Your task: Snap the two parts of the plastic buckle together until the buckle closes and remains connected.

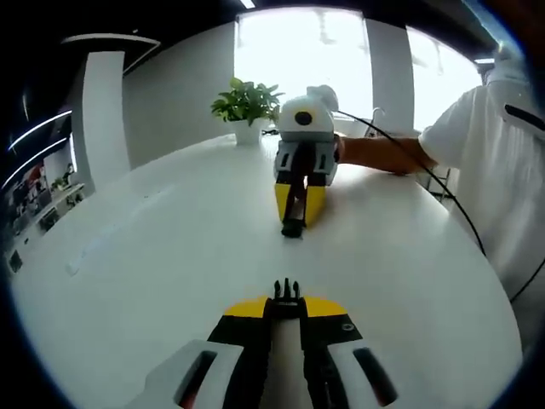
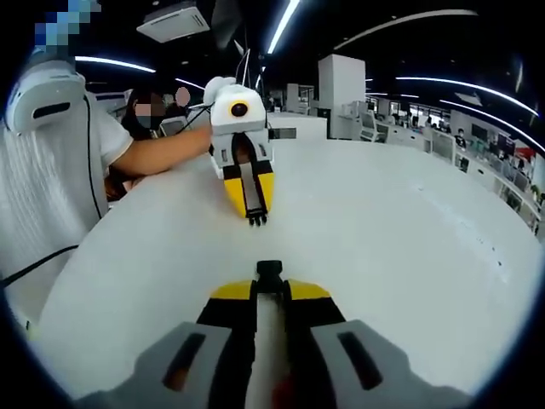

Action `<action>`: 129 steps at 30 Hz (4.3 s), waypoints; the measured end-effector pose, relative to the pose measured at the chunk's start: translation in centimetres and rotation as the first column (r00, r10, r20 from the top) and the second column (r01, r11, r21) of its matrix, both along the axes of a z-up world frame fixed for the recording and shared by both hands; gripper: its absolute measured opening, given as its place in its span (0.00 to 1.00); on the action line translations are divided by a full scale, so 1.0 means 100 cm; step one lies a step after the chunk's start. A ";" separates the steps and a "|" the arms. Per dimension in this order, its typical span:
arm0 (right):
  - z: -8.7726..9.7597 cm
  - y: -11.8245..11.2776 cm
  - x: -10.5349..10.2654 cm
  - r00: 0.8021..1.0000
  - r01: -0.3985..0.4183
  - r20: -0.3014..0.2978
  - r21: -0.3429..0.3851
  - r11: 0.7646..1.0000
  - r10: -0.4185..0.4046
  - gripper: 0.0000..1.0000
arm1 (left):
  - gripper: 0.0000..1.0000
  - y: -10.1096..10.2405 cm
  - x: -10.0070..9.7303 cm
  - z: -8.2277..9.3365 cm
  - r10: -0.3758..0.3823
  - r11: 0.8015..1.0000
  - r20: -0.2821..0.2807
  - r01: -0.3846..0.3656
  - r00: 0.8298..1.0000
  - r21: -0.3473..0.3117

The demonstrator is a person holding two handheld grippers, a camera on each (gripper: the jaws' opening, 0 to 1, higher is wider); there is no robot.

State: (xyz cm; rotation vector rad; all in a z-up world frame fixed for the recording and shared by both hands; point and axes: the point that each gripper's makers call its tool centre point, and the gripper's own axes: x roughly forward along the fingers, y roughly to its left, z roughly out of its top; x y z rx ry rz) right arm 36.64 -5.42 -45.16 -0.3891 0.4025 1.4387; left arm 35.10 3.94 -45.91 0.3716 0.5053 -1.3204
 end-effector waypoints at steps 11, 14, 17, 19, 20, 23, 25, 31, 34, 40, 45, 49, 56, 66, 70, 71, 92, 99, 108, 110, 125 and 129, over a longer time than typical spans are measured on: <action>0.001 0.013 -0.012 1.000 -0.028 0.003 0.013 1.000 0.028 0.12 | 0.11 -0.015 -0.007 0.001 -0.033 0.999 -0.003 0.033 0.999 -0.019; 0.000 0.016 -0.015 0.999 -0.036 0.008 0.010 0.999 0.035 0.12 | 0.11 -0.019 -0.008 -0.001 -0.043 0.999 -0.003 0.042 0.999 -0.014; 0.001 0.017 -0.016 0.999 -0.042 0.008 0.012 0.999 0.042 0.12 | 0.11 -0.023 -0.010 0.000 -0.053 0.998 -0.001 0.053 0.999 -0.013; 0.001 0.018 -0.017 0.999 -0.045 0.009 0.013 0.999 0.045 0.12 | 0.11 -0.025 -0.010 0.000 -0.057 0.998 -0.003 0.057 0.998 -0.015; 0.001 0.018 -0.017 0.999 -0.046 0.009 0.014 0.999 0.046 0.12 | 0.11 -0.026 -0.011 0.000 -0.060 0.998 -0.002 0.060 0.998 -0.015; 0.001 0.019 -0.018 0.999 -0.051 0.008 0.016 0.999 0.051 0.12 | 0.11 -0.027 -0.012 0.001 -0.065 0.998 0.003 0.065 0.998 -0.013; 0.000 0.020 -0.019 0.998 -0.055 0.010 0.012 0.998 0.055 0.12 | 0.11 -0.027 -0.013 0.001 -0.069 0.998 0.003 0.069 0.998 -0.013; 0.000 0.022 -0.019 0.998 -0.064 0.013 0.007 0.998 0.064 0.12 | 0.11 -0.029 -0.013 0.001 -0.072 0.997 0.003 0.072 0.997 -0.014; 0.000 0.024 -0.021 0.997 -0.070 0.013 0.006 0.998 0.070 0.12 | 0.11 -0.032 -0.014 0.003 -0.080 0.997 0.002 0.080 0.997 -0.018; 0.000 0.026 -0.023 0.997 -0.075 0.012 0.005 0.997 0.075 0.12 | 0.11 -0.033 -0.015 0.001 -0.083 0.996 0.006 0.083 0.997 -0.009; -0.001 0.027 -0.023 0.997 -0.077 0.014 0.000 0.997 0.077 0.12 | 0.11 -0.032 -0.015 0.002 -0.081 0.997 0.005 0.081 0.997 -0.012; -0.001 0.029 -0.024 0.997 -0.081 0.014 0.001 0.997 0.081 0.12 | 0.11 -0.033 -0.015 0.003 -0.083 0.997 0.010 0.083 0.997 -0.008; -0.001 0.030 -0.024 0.997 -0.082 0.014 0.002 0.997 0.082 0.12 | 0.11 -0.031 -0.011 0.001 -0.087 0.996 0.011 0.087 0.996 -0.010; -0.003 0.030 -0.023 0.996 -0.092 0.016 -0.001 0.996 0.092 0.12 | 0.11 -0.036 -0.015 0.001 -0.102 0.995 0.022 0.102 0.995 -0.014; -0.003 0.033 -0.024 0.995 -0.099 0.016 0.000 0.995 0.099 0.12 | 0.11 -0.041 -0.020 0.002 -0.107 0.994 0.023 0.107 0.994 -0.013; -0.003 0.033 -0.025 0.995 -0.099 0.014 0.001 0.995 0.099 0.12 | 0.11 -0.041 -0.021 0.002 -0.107 0.994 0.025 0.108 0.994 -0.012; -0.003 0.033 -0.025 0.996 -0.093 0.004 0.011 0.996 0.093 0.11 | 0.09 -0.038 -0.017 0.001 -0.110 0.994 0.021 0.110 0.994 -0.017; -0.003 0.034 -0.024 0.996 -0.092 0.003 0.017 0.996 0.092 0.10 | 0.09 -0.035 -0.011 0.000 -0.114 0.993 0.025 0.114 0.993 -0.021; -0.003 0.036 -0.023 0.995 -0.100 0.001 0.017 0.995 0.100 0.10 | 0.08 -0.036 -0.011 0.000 -0.123 0.992 0.033 0.124 0.992 -0.019; -0.003 0.036 -0.022 0.994 -0.110 0.001 0.015 0.994 0.110 0.09 | 0.08 -0.036 -0.011 0.000 -0.131 0.991 0.034 0.131 0.991 -0.021; 0.003 0.038 -0.025 0.990 -0.139 -0.006 0.023 0.990 0.139 0.09 | 0.08 -0.042 -0.014 0.000 -0.147 0.988 0.046 0.149 0.988 -0.028; 0.003 0.039 -0.024 0.990 -0.138 0.000 0.021 0.990 0.138 0.09 | 0.08 -0.043 -0.013 -0.002 -0.145 0.988 0.044 0.147 0.988 -0.042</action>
